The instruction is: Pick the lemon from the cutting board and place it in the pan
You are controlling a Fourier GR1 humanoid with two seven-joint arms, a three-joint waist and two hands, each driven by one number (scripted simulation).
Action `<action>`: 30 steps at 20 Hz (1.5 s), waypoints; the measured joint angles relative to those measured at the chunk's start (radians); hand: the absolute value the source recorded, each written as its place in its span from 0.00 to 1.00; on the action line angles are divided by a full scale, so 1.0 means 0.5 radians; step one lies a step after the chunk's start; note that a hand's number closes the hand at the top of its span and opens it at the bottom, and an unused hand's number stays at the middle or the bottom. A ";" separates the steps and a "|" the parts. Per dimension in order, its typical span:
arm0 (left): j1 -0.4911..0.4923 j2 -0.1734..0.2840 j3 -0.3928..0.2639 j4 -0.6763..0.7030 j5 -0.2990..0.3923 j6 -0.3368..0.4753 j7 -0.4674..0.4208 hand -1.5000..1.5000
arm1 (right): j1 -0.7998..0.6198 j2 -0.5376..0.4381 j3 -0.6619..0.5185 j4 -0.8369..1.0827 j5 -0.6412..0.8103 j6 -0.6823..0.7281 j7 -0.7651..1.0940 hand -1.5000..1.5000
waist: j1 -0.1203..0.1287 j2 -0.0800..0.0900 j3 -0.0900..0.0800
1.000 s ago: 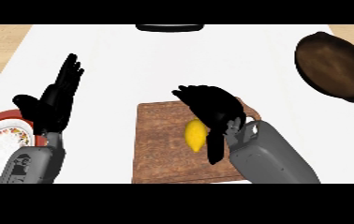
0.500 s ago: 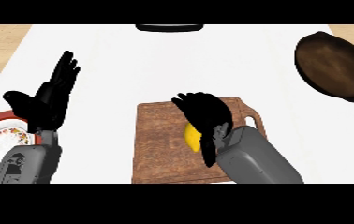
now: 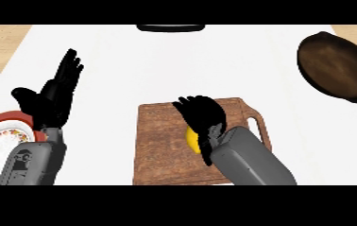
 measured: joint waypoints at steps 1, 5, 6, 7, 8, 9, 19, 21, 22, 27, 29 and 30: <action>0.016 0.002 0.006 -0.013 0.005 -0.014 -0.001 0.50 | 0.015 -0.027 -0.011 0.020 0.019 -0.013 -0.052 0.00 | 0.000 0.000 0.000; -0.008 0.002 0.029 0.007 -0.005 -0.040 0.001 0.50 | 0.044 0.022 -0.022 0.099 0.100 -0.008 -0.106 0.00 | -0.002 0.000 0.000; 0.008 -0.016 0.021 0.014 -0.019 -0.032 -0.015 0.50 | 0.046 0.037 -0.026 0.118 0.106 -0.001 -0.108 0.00 | -0.001 -0.001 0.000; 0.024 -0.027 0.018 -0.003 -0.024 -0.029 -0.015 0.50 | 0.027 0.050 -0.026 0.157 0.091 0.005 -0.105 1.00 | 0.001 -0.001 0.000; 0.024 -0.026 0.025 0.002 -0.024 -0.039 -0.023 0.50 | 0.019 0.060 -0.014 0.176 0.082 0.006 -0.108 1.00 | 0.001 -0.001 0.000; 0.018 -0.030 0.024 -0.001 -0.025 -0.040 -0.022 0.50 | -0.003 0.063 -0.014 0.217 0.082 0.000 -0.166 1.00 | 0.003 -0.001 -0.001; 0.074 -0.052 0.043 -0.073 -0.042 -0.062 -0.006 0.50 | 0.084 -0.015 0.035 0.178 0.269 -0.096 -0.535 1.00 | -0.001 -0.011 0.001; 0.090 -0.047 0.055 -0.060 -0.044 -0.067 -0.021 0.50 | 0.244 -0.129 0.051 0.008 0.270 -0.131 -0.598 1.00 | -0.012 -0.015 0.003; 0.083 -0.036 0.072 -0.051 -0.038 -0.069 -0.026 0.50 | 0.325 -0.209 0.037 -0.080 0.261 -0.156 -0.638 1.00 | -0.023 -0.017 0.003; 0.107 0.006 0.133 -0.028 -0.003 -0.097 -0.032 0.50 | 0.778 -0.658 -0.108 -0.536 0.194 -0.311 -0.864 1.00 | -0.074 -0.021 0.002; 0.106 -0.002 0.125 -0.025 -0.012 -0.093 -0.035 0.50 | 0.908 -0.769 -0.207 -0.677 0.189 -0.422 -0.915 1.00 | -0.076 -0.018 0.002; 0.103 -0.003 0.124 -0.032 -0.015 -0.087 -0.026 0.50 | 0.968 -0.791 -0.243 -0.744 0.198 -0.503 -0.929 1.00 | -0.077 -0.018 0.002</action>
